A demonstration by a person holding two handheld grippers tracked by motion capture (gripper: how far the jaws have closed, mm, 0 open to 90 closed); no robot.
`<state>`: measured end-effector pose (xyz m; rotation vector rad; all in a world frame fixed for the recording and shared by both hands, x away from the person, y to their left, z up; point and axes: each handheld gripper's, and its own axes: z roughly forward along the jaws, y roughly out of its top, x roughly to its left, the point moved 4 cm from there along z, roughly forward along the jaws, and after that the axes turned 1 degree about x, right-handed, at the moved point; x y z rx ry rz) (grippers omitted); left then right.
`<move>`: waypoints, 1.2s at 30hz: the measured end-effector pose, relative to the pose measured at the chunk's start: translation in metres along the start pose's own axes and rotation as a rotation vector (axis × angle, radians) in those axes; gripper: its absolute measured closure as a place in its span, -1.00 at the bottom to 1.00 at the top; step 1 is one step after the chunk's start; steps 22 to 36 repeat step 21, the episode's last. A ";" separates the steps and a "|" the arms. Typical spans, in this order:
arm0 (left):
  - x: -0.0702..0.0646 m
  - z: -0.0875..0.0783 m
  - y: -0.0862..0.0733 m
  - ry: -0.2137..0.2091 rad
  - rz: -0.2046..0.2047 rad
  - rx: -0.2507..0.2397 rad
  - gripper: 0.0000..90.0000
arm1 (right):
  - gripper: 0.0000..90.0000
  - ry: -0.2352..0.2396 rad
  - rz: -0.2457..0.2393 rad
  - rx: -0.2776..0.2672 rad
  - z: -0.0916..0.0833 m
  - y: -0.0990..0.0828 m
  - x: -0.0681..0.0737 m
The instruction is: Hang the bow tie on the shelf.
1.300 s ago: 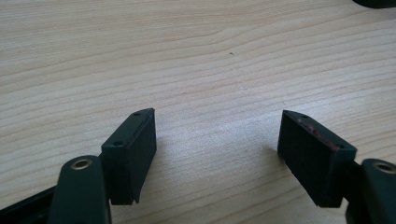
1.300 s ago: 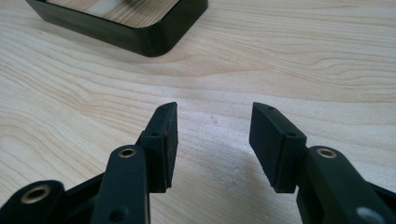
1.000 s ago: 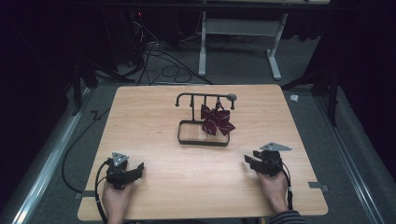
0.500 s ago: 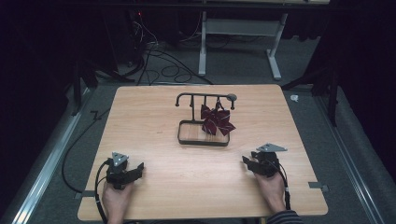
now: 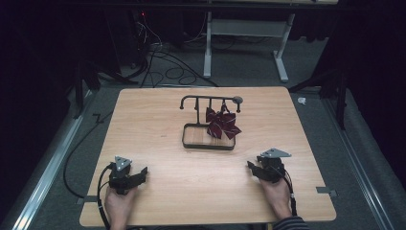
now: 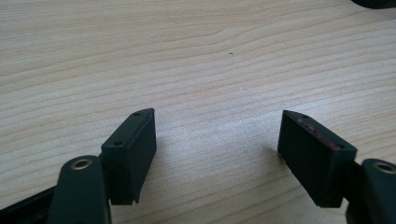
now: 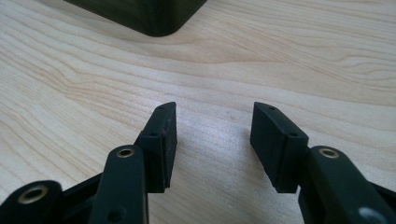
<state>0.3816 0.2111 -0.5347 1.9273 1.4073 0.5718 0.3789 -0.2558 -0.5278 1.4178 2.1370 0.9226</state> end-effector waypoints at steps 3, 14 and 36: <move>0.000 0.000 0.000 0.000 0.001 0.000 -0.36 | 0.14 -0.017 -0.016 -0.009 0.000 -0.001 0.002; 0.000 0.000 0.000 -0.003 0.000 0.000 -0.36 | 0.06 -0.022 -0.024 -0.003 0.000 -0.002 0.004; 0.000 0.000 0.000 -0.002 0.001 0.001 -0.36 | 0.07 -0.022 -0.023 -0.002 0.000 -0.002 0.004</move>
